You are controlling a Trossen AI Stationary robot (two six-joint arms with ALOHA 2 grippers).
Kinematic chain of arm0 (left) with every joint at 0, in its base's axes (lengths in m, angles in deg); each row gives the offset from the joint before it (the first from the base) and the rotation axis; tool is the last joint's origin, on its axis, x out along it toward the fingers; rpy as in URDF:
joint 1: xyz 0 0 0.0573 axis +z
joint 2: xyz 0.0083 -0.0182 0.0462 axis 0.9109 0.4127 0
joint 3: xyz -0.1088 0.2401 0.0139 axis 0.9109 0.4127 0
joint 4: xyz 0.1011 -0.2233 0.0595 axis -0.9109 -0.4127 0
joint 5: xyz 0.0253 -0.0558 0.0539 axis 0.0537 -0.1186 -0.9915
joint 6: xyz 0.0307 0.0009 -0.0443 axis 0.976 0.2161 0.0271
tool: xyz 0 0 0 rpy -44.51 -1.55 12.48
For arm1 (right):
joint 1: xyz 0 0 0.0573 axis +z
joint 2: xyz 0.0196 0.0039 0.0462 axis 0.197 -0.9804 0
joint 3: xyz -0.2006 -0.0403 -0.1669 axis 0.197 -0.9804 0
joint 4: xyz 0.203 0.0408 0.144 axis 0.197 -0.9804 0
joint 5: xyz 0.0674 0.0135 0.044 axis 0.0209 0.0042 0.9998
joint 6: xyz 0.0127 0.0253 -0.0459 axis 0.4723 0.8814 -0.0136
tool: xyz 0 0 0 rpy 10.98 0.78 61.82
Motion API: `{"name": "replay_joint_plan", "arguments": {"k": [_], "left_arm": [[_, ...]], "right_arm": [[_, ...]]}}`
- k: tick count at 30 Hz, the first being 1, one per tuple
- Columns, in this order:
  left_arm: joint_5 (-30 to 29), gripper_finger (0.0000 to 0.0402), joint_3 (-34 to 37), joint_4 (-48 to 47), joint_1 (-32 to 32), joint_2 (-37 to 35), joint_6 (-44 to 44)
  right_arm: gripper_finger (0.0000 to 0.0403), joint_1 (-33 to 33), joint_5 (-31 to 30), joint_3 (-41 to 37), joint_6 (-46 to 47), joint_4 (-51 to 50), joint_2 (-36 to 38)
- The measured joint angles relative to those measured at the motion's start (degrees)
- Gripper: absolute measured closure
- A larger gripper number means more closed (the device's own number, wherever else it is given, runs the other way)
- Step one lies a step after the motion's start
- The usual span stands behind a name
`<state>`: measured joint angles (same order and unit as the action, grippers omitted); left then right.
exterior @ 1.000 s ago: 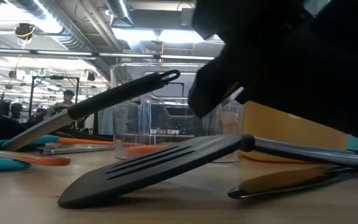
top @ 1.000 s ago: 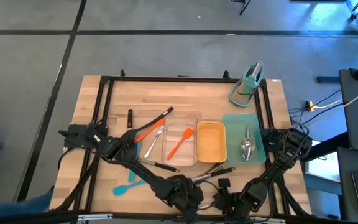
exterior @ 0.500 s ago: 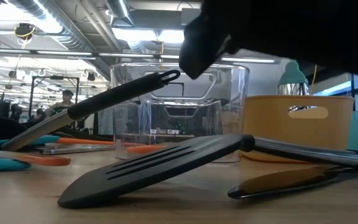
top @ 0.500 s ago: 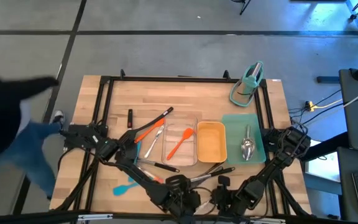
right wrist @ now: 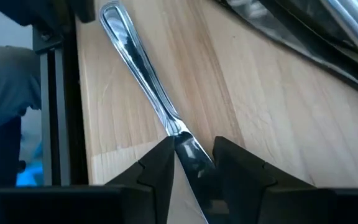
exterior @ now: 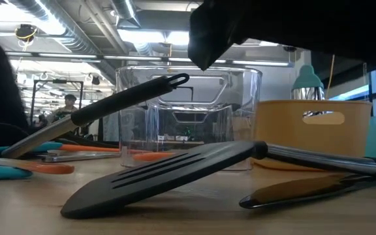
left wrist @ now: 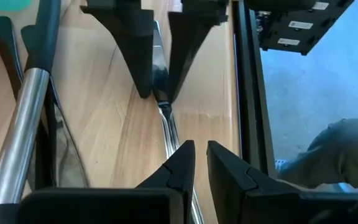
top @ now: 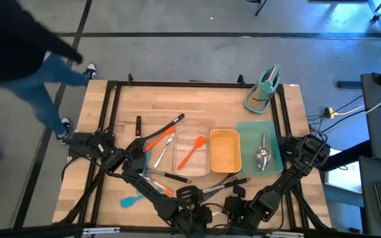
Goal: Pick & Place Kitchen Items
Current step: Put the silver table knife into the yellow bin
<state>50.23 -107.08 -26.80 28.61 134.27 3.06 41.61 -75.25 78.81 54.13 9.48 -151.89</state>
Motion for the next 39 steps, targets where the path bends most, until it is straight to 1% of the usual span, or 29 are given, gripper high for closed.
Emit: {"name": "replay_joint_plan", "arguments": {"k": [4,7,10,14,17,21,27,31,34,39], "left_arm": [[-0.4,0.0361,0.0,-0.3,0.1,0.0,0.0],[-1.2,0.0361,0.0,-0.3,0.0,0.0,0.6],[-1.5,0.0361,0.0,-0.3,-0.1,0.0,1.7],[-1.5,0.0361,0.0,-0.3,-0.1,0.0,1.9],[-1.6,0.0361,0.0,-0.3,-0.1,0.0,1.9],[-1.6,0.0361,0.0,-0.3,-0.1,0.0,1.9],[-2.4,0.0361,0.0,-0.3,-0.1,0.0,2.0],[-2.5,0.0361,0.0,-0.2,-0.1,0.0,2.0],[-2.3,0.0361,0.0,0.2,-0.1,0.0,2.0],[-2.3,0.0361,0.0,0.2,-0.1,0.0,2.0]], "right_arm": [[0.0284,-0.1,0.0,-0.1,3.4,0.4,0.0],[0.0284,-0.1,0.0,-0.2,1.7,2.0,0.0],[0.0284,0.1,0.0,-0.2,-4.4,3.8,0.0],[0.0284,0.9,-1.9,0.3,-14.8,3.3,-0.2],[0.0284,1.4,-1.5,0.3,-22.0,3.0,-0.2],[0.0284,1.7,-0.3,0.3,-27.3,2.4,-0.3],[0.0284,1.7,-0.6,-0.2,-27.7,2.5,-0.7],[0.0284,1.5,-1.3,-0.2,-23.6,3.2,-2.3],[0.0284,1.0,-0.6,-0.1,-20.9,4.0,-2.7],[0.0278,1.2,-0.8,-0.1,-20.0,5.6,-2.9]]}}
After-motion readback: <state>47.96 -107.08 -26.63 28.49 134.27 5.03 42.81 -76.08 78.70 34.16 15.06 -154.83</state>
